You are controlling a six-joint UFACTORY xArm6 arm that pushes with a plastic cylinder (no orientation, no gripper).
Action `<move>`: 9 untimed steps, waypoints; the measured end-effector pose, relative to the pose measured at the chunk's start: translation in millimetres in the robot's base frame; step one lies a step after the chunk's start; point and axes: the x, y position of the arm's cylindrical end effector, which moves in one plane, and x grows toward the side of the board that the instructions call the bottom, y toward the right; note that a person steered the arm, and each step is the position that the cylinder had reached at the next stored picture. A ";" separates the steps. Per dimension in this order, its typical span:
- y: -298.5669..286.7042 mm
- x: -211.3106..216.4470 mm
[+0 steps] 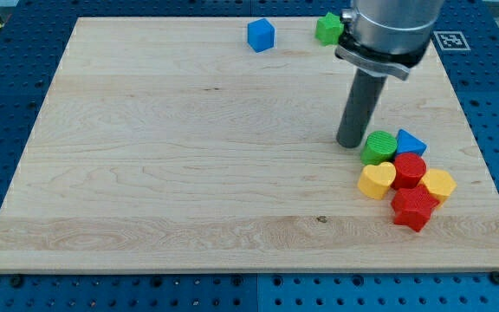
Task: Move the blue cube towards group of blocks
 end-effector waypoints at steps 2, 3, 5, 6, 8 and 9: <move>-54.2 -61.6; -82.4 -93.8; -141.7 -152.9; -174.1 -187.4; -197.9 -258.0; -167.6 -256.8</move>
